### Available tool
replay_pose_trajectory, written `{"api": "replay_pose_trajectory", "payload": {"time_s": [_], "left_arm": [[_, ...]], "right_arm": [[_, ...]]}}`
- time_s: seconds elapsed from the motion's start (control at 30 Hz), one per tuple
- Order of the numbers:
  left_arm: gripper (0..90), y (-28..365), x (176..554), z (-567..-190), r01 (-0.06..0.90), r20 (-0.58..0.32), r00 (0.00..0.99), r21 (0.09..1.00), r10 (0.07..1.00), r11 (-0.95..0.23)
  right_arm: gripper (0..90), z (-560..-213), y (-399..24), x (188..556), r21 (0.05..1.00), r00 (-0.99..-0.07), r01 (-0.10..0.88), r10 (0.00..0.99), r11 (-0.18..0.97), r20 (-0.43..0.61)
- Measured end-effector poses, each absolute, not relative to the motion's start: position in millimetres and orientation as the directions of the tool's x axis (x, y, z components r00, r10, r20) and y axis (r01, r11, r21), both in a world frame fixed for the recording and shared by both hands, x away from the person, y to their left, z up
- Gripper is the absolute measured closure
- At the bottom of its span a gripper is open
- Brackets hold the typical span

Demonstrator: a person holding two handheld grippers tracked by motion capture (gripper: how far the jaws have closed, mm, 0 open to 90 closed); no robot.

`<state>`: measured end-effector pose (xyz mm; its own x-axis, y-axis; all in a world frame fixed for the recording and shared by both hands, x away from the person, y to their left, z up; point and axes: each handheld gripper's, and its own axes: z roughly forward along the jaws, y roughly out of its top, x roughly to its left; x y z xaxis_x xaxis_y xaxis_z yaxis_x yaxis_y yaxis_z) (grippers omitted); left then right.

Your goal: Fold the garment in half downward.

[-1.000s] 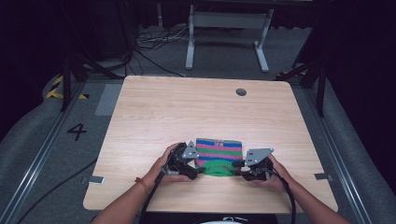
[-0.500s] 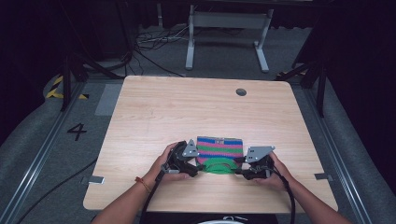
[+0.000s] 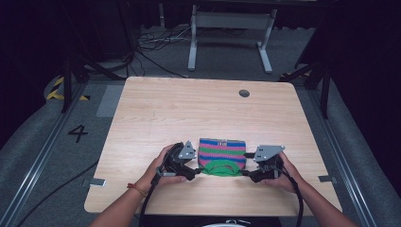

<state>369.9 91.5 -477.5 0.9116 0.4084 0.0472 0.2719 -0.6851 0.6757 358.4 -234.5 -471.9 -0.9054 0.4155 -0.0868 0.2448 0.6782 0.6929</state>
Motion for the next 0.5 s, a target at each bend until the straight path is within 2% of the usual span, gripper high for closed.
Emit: {"api": "replay_pose_trajectory", "payload": {"time_s": [0.5], "left_arm": [[26.3, 132.9, 356.4, -470.7, 0.293, 0.093, 0.892, 0.628, 0.443, -0.721]], "right_arm": [[30.4, -469.4, -263.0, 353.9, 0.681, -0.869, 0.303, 0.486, 0.667, -0.090]]}}
